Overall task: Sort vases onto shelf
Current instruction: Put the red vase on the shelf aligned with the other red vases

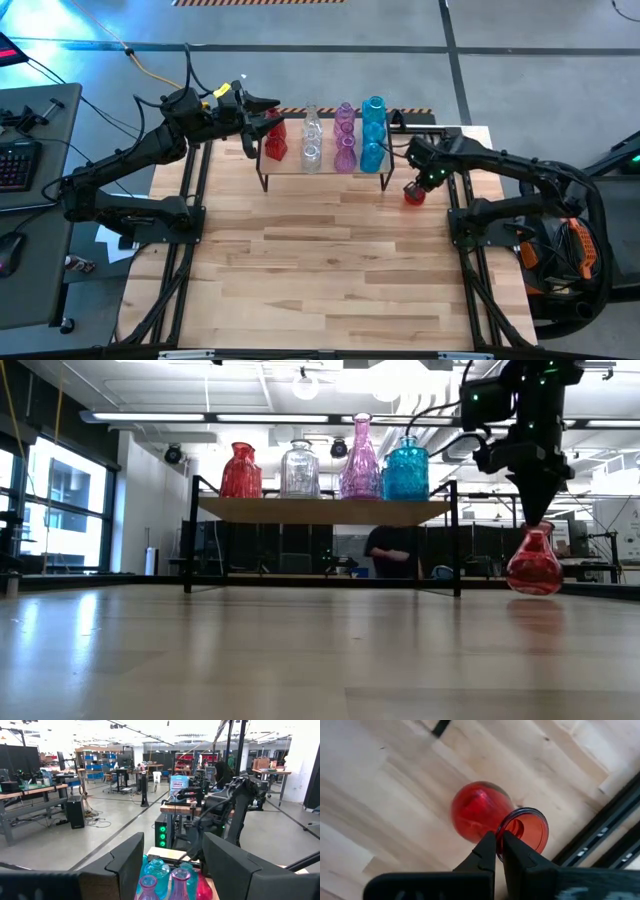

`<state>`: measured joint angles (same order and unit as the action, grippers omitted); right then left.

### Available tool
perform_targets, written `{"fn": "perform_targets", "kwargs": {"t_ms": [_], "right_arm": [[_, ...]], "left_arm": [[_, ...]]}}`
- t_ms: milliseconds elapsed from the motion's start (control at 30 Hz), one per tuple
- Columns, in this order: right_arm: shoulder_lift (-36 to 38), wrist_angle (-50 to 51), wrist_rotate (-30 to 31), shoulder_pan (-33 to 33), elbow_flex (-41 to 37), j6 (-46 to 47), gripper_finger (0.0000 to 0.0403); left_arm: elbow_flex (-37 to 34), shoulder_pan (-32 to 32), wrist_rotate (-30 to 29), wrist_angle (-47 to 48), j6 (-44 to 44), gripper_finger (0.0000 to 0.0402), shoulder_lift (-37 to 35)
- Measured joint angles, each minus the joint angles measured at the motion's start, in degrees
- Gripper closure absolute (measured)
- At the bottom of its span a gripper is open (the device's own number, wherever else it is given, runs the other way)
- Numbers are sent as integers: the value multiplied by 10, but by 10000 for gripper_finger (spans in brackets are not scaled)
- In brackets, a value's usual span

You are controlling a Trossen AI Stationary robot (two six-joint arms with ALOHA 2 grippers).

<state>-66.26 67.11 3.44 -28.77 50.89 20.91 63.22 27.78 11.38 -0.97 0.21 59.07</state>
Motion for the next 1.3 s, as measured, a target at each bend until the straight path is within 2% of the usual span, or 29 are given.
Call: {"fn": "perform_targets", "kwargs": {"t_ms": [300, 800, 1300], "right_arm": [[0, 1, 23, 102, 0, 78, 403], [0, -11, 24, 121, 0, 121, 403], [-4, -13, 21, 225, 0, 178, 403]], "left_arm": [[0, 0, 0, 0, 0, 207, 0], [0, 0, 0, 0, 0, 207, 0], [0, 0, 0, 0, 0, 207, 0]]}}
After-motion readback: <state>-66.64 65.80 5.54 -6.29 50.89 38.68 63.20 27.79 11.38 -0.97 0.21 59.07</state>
